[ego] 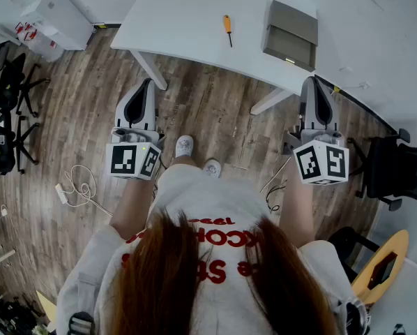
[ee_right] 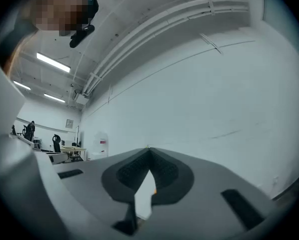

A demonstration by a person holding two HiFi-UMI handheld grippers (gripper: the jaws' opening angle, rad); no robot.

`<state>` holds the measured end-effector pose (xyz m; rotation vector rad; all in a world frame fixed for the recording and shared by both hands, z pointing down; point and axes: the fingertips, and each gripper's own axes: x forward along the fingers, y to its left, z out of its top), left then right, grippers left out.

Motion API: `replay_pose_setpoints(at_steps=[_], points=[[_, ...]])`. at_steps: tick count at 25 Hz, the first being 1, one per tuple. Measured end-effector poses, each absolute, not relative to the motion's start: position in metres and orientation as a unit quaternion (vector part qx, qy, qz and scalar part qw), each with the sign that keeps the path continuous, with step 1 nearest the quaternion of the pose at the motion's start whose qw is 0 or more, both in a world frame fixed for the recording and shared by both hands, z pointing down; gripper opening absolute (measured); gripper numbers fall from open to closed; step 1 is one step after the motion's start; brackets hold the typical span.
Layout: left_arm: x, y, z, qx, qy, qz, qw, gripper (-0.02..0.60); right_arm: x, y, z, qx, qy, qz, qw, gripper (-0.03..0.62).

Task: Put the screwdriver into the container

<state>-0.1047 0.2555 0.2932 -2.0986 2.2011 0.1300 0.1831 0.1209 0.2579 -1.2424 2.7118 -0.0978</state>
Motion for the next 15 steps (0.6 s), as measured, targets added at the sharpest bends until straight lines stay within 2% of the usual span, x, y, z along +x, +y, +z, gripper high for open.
replay_pose_setpoints(at_steps=[15], points=[[-0.094, 0.255, 0.286, -0.677, 0.732, 0.034, 0.061, 0.000, 0.185, 0.122, 0.254, -0.374, 0.920, -0.049, 0.110, 0.003]])
